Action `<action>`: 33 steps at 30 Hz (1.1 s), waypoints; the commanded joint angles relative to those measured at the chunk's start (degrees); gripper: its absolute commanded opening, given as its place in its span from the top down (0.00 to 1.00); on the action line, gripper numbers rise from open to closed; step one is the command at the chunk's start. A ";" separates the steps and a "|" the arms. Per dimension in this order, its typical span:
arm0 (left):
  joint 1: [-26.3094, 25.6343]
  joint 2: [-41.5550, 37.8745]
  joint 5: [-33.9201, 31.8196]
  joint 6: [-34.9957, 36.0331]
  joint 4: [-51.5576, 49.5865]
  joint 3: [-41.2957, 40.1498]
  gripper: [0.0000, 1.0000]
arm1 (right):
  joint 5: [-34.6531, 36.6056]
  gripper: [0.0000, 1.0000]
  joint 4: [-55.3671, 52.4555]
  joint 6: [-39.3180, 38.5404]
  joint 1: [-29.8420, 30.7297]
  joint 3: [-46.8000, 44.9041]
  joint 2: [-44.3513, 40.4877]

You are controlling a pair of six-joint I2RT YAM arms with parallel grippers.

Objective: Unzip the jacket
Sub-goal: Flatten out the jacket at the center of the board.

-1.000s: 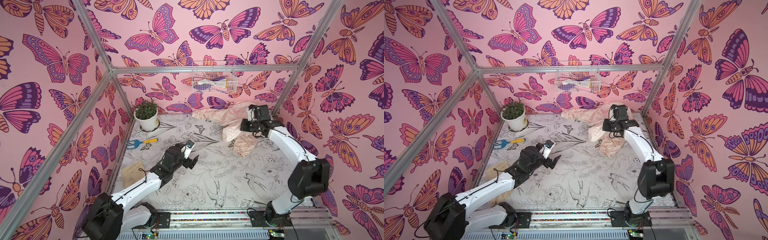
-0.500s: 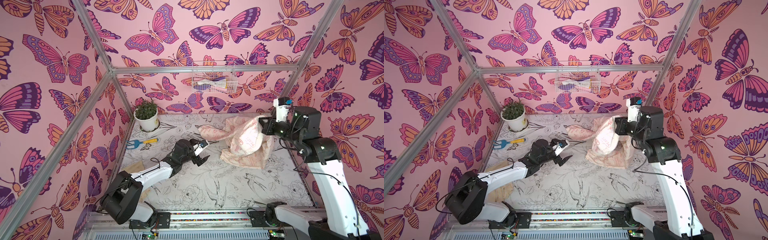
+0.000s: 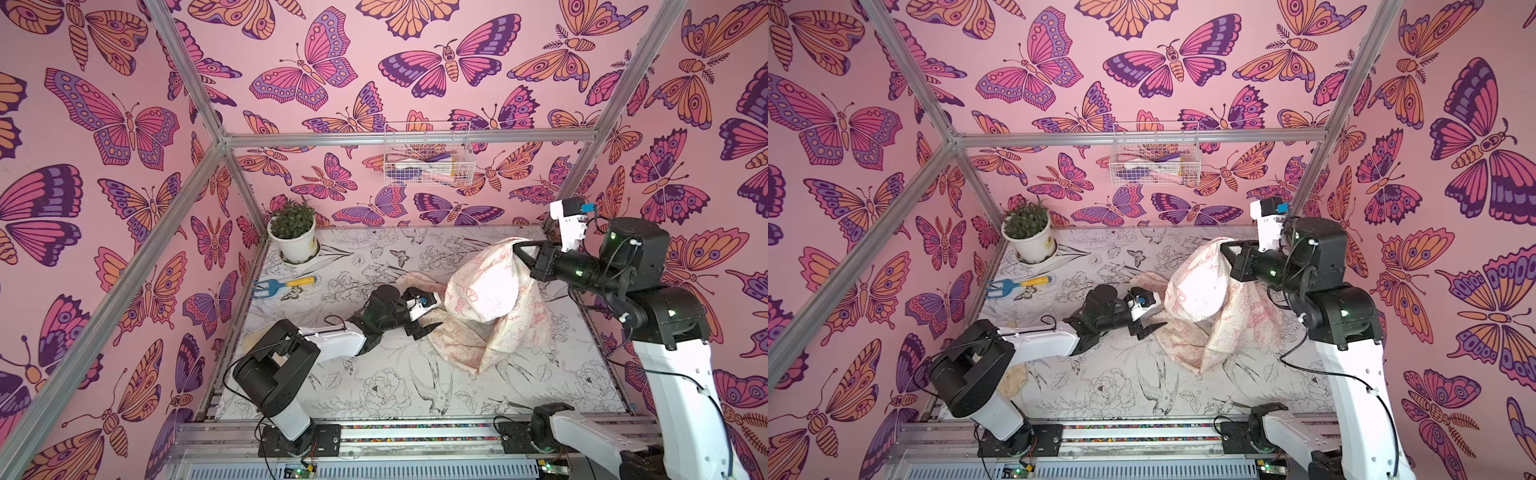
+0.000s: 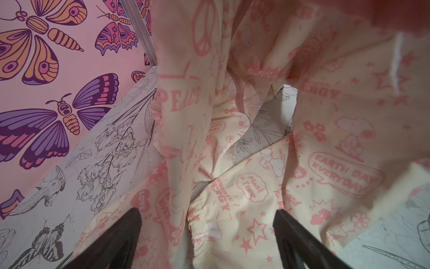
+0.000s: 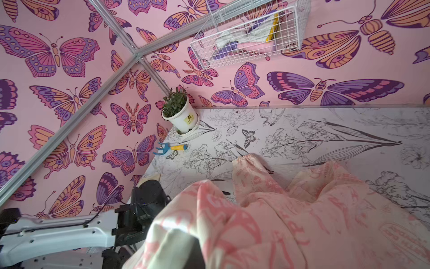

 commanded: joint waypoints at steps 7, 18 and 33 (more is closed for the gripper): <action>0.34 13.10 -2.28 -3.18 14.38 7.77 0.31 | -9.97 1.00 2.77 1.95 0.03 2.16 -0.45; 1.28 4.63 -10.33 1.41 15.52 3.33 1.00 | 11.19 1.00 6.43 -0.63 -0.01 -0.82 -5.10; -0.22 -47.56 -22.06 9.94 -38.57 14.50 1.00 | 21.49 1.00 22.18 -8.97 -0.07 -2.52 -24.04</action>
